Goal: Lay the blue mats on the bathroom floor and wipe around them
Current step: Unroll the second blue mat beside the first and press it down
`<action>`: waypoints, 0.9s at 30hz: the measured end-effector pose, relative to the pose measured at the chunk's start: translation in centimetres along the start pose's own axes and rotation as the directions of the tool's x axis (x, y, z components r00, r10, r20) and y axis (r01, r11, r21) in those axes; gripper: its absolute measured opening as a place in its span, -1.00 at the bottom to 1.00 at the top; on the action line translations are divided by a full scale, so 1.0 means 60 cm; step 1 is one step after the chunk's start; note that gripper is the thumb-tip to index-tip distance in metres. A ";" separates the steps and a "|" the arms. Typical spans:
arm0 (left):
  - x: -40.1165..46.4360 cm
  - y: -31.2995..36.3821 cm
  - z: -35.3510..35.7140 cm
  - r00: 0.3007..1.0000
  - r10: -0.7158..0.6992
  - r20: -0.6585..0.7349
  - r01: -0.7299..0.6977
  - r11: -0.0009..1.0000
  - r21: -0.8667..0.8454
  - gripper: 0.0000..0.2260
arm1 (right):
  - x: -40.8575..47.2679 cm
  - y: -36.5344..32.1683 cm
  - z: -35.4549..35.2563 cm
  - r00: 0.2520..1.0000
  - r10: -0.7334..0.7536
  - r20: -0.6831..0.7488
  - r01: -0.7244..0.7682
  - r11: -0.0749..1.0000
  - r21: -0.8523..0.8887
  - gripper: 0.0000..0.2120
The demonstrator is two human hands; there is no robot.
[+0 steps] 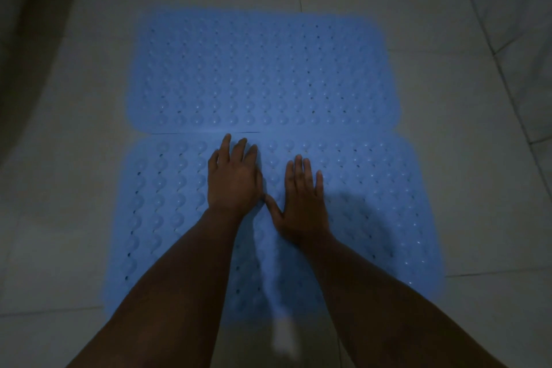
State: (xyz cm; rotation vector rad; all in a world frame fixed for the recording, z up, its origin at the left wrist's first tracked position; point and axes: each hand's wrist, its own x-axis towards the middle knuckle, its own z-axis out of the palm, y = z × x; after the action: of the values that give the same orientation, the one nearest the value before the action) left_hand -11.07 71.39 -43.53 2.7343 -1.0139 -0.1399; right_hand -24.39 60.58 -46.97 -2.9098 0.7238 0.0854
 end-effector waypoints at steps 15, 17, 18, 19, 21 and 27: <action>-0.004 -0.010 -0.002 0.999 0.023 -0.041 -0.023 1.000 0.009 -0.54 | 0.035 -0.012 -0.029 0.992 0.097 0.077 -0.105 0.988 0.115 -0.27; -0.011 -0.005 -0.003 0.997 0.066 -0.038 -0.065 0.997 0.032 -0.53 | 0.069 -0.002 -0.069 0.997 0.075 0.023 -0.077 0.992 0.104 -0.43; -0.014 0.000 -0.003 0.995 0.095 -0.032 -0.094 0.995 0.037 -0.52 | 0.089 0.006 -0.098 0.995 0.071 0.071 -0.078 0.992 0.098 -0.46; -0.017 0.006 -0.002 0.993 0.119 -0.022 -0.118 0.992 0.034 -0.51 | 0.106 0.015 -0.122 0.988 0.062 0.141 -0.076 0.992 0.099 -0.46; -0.020 0.018 0.006 0.991 0.135 0.012 -0.135 0.991 0.009 -0.45 | 0.131 0.030 -0.153 0.978 0.068 0.197 -0.095 0.986 0.134 -0.49; -0.036 0.041 0.063 0.976 0.117 0.182 -0.117 0.993 -0.011 -0.24 | 0.127 0.049 -0.138 0.999 0.044 -0.003 -0.041 0.950 0.310 -0.60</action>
State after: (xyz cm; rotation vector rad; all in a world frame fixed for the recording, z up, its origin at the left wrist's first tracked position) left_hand -14.89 70.34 -46.56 2.6913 -1.2192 -0.3772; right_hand -18.84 53.25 -39.80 -2.5972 0.7280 -0.0357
